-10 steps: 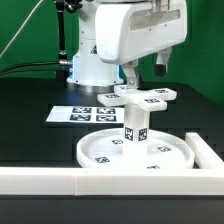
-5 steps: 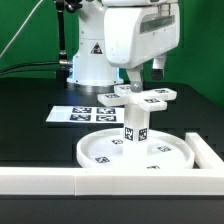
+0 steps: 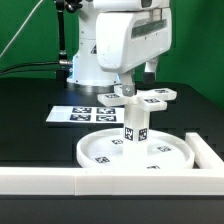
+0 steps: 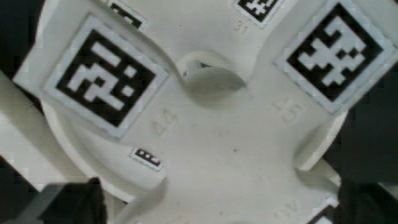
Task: Assemble round table
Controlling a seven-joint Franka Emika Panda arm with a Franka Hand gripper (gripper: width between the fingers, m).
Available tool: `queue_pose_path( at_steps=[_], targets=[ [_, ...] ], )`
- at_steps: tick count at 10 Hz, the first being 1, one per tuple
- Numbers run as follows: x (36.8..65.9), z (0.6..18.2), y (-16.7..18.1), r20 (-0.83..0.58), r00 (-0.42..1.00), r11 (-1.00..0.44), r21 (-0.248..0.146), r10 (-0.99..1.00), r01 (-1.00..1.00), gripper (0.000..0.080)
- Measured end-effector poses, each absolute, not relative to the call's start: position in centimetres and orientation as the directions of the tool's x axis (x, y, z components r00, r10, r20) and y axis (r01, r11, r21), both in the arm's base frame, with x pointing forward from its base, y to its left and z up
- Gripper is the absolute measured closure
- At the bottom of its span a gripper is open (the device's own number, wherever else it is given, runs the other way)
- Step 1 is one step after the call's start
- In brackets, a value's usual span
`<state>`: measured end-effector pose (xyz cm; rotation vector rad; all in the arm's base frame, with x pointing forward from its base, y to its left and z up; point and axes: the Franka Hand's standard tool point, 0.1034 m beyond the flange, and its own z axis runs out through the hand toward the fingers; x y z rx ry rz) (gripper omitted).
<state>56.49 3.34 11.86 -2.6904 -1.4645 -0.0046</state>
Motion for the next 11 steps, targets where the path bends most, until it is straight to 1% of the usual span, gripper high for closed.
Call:
queue_pose_path(
  at_steps=[11],
  targets=[
    [56.2, 10.1, 3.3, 0.022, 0.546, -0.542, -0.092, 0.838, 0.835, 0.0151]
  ],
)
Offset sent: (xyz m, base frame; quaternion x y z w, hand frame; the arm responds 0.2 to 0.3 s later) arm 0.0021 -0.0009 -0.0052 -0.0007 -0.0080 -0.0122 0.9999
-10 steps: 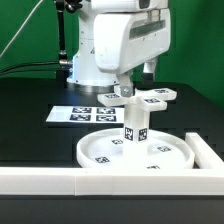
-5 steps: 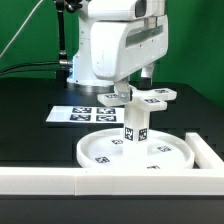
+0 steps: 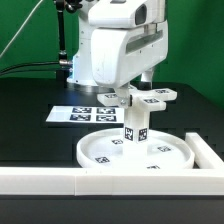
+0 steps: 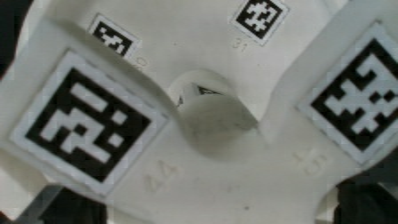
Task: Assemble round table
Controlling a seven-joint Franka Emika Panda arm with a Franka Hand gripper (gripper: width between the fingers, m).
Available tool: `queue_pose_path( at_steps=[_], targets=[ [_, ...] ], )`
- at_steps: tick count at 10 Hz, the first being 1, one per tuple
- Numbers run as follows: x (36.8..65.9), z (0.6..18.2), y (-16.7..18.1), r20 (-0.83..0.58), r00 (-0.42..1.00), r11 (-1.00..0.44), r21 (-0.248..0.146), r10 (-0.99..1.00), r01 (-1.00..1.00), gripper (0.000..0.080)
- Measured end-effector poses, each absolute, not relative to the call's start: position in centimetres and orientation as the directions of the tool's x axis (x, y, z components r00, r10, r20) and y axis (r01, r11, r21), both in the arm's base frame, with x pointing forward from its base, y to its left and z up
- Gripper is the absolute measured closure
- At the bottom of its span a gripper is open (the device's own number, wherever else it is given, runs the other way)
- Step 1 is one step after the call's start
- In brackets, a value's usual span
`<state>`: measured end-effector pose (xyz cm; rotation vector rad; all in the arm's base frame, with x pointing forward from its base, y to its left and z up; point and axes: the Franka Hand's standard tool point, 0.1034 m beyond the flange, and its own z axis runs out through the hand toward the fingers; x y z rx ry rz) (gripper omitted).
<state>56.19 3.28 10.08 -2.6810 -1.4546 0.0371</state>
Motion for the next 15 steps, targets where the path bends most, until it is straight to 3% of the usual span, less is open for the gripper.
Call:
queue_pose_path(
  at_steps=[2, 6, 7, 11, 13, 15],
  targets=[
    [56.19, 10.08, 3.23, 0.022, 0.547, -0.543, -0.091, 0.837, 0.835, 0.0357],
    [56.18, 10.07, 3.24, 0.019, 0.587, -0.583, -0.093, 0.810, 0.807, 0.0357],
    [56.15, 10.04, 3.28, 0.012, 0.666, -0.662, -0.097, 0.746, 0.743, 0.0357],
    [56.20, 9.96, 3.49, -0.020, 0.958, -0.952, -0.113, 0.287, 0.283, 0.0357],
    [56.17, 9.96, 3.65, -0.044, 0.999, -0.992, -0.126, 0.026, 0.020, 0.0357],
    [56.52, 9.93, 3.85, -0.038, 0.980, -0.973, -0.114, -0.196, -0.199, 0.0357]
  ],
)
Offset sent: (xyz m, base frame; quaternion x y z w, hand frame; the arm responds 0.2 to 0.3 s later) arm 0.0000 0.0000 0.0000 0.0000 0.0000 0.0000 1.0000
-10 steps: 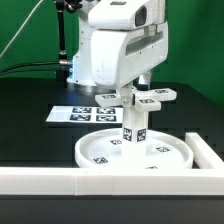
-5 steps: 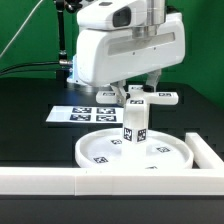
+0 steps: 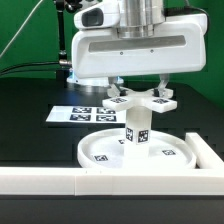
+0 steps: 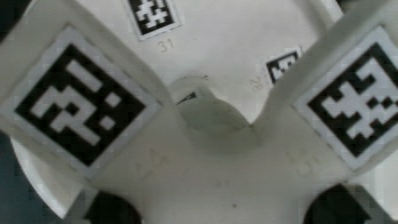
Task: Assemble round table
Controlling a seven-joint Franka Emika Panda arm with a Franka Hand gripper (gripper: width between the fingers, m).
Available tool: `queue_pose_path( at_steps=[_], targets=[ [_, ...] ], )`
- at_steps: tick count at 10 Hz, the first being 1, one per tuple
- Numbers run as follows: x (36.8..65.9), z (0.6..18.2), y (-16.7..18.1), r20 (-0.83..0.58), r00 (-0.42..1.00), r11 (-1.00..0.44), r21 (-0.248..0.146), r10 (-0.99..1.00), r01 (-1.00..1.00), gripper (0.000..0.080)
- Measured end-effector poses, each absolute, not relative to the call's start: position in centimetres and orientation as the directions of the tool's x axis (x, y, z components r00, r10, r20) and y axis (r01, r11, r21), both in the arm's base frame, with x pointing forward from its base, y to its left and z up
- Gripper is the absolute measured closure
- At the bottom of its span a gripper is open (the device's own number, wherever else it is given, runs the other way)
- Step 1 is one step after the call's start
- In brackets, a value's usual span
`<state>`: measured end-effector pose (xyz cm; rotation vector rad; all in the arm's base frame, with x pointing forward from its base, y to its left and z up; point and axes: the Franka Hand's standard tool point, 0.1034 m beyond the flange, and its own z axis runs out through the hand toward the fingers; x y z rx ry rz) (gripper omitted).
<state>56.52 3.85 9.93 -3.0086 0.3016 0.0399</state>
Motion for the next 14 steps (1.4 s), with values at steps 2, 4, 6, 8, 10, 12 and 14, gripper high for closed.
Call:
queue_pose_path(
  at_steps=[2, 4, 6, 8, 10, 12, 14],
  targets=[
    [56.53, 9.95, 3.93, -0.038, 0.967, -0.963, -0.086, -0.251, -0.254, 0.0356],
    [56.51, 9.93, 3.86, -0.054, 0.917, -0.913, -0.086, -0.395, -0.398, 0.0356],
    [56.55, 9.89, 3.82, -0.066, 0.840, -0.835, -0.087, -0.539, -0.543, 0.0356],
    [56.28, 9.88, 3.82, -0.069, 0.685, -0.677, -0.111, -0.725, -0.728, 0.0356],
    [56.28, 9.84, 3.67, -0.084, 0.476, -0.463, -0.140, -0.875, -0.875, 0.0356],
    [56.27, 9.87, 3.70, -0.107, 0.304, -0.287, -0.148, -0.947, -0.946, 0.0356],
    [56.29, 9.88, 3.69, -0.131, 0.123, -0.106, -0.129, -0.984, -0.986, 0.0356]
  ],
)
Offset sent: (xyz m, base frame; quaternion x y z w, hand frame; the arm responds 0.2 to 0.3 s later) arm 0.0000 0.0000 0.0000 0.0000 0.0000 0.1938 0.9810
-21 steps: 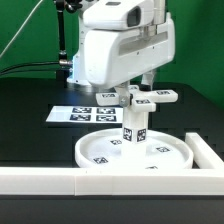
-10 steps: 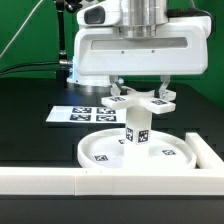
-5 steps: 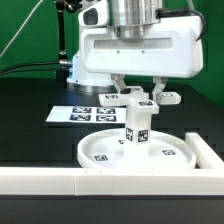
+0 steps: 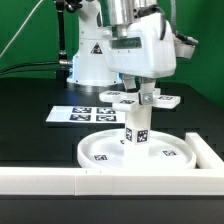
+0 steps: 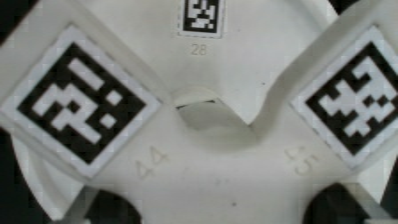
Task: Assemble round table
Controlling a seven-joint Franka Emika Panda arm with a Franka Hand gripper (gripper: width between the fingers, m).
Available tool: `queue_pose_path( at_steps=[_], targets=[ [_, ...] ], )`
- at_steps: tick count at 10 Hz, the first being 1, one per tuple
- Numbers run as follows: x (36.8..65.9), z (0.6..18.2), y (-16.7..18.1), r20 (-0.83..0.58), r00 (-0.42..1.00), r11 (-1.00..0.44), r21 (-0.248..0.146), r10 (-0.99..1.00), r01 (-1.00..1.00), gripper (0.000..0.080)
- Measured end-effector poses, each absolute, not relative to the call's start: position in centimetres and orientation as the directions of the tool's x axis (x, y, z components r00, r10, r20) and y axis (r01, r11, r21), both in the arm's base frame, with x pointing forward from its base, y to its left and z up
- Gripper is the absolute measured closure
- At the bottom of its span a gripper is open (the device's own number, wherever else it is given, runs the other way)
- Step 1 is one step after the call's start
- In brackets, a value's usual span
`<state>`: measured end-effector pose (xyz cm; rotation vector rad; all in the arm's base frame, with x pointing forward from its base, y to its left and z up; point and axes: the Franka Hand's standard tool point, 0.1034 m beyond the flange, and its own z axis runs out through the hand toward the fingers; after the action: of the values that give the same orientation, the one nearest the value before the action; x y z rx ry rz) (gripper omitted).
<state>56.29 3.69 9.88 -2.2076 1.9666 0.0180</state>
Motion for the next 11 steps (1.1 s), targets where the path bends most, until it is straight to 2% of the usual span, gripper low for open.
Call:
queue_pose_path(
  at_steps=[3, 6, 7, 8, 9, 11],
  targets=[
    [56.3, 9.9, 3.7, -0.174, -0.126, 0.144, -0.095, -0.977, -0.985, 0.0356],
    [56.4, 9.9, 3.6, -0.194, -0.237, 0.256, -0.078, -0.952, -0.964, 0.0356],
    [56.4, 9.9, 3.7, -0.200, -0.249, 0.268, -0.074, -0.948, -0.960, 0.0293],
    [56.3, 9.9, 3.9, -0.205, -0.256, 0.275, -0.072, -0.945, -0.959, 0.0194],
    [56.4, 10.1, 3.9, -0.207, -0.225, 0.246, -0.080, -0.952, -0.966, 0.0194],
    [56.6, 12.0, 3.9, -0.235, -0.210, 0.240, -0.108, -0.949, -0.965, 0.0152]
  ],
)
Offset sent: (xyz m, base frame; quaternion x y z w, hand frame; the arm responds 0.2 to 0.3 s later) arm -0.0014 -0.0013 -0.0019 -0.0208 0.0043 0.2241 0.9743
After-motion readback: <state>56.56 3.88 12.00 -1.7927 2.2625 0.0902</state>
